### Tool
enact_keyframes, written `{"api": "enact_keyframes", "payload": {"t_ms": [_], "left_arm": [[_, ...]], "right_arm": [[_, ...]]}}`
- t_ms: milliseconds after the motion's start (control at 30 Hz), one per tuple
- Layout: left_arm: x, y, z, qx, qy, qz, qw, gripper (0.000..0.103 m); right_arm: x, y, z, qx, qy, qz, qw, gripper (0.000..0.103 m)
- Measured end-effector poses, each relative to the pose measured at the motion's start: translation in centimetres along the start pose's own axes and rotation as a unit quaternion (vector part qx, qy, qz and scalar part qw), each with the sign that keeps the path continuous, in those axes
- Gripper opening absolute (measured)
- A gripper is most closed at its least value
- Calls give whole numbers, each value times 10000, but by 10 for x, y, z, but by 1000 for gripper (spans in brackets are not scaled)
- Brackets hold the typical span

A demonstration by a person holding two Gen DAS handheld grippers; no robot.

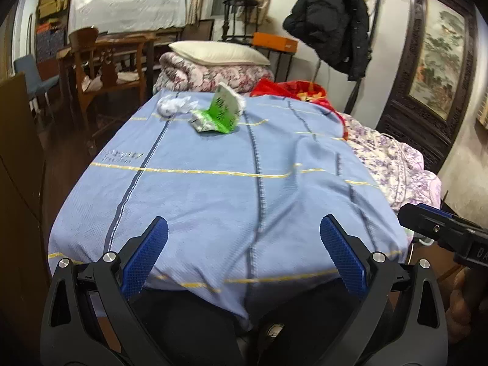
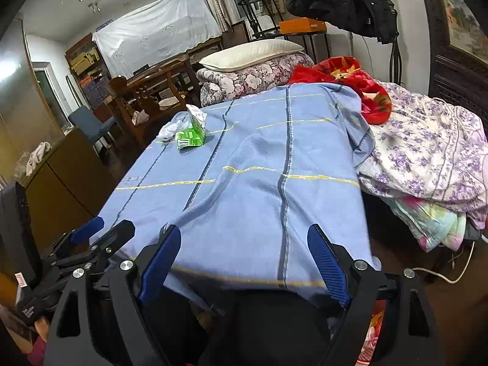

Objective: Collect trash
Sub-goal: 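Move both tools back over the bed toward the white bag and tea packet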

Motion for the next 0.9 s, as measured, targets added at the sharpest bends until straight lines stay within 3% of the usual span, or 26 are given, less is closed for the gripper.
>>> {"api": "enact_keyframes", "payload": {"t_ms": [467, 667, 900], "left_arm": [[79, -49, 17, 390, 655, 317, 9966, 96], [114, -61, 44, 319, 925, 443, 9942, 96], [143, -91, 81, 358, 854, 689, 9933, 96]], "right_arm": [[5, -83, 14, -161, 158, -659, 9976, 83], [4, -98, 17, -382, 431, -862, 9946, 83], [-6, -110, 15, -228, 255, -751, 9966, 84]]}}
Point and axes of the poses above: each gripper's, at about its wrist camera, not at the fingertips, and y roughly against the way its jaws point, x to its left, z to its top, the point moved 5 cm from there along -y, roughly the way its jaws point, and after that the axes turned 3 degrees about -z, right-handed, at the moved point
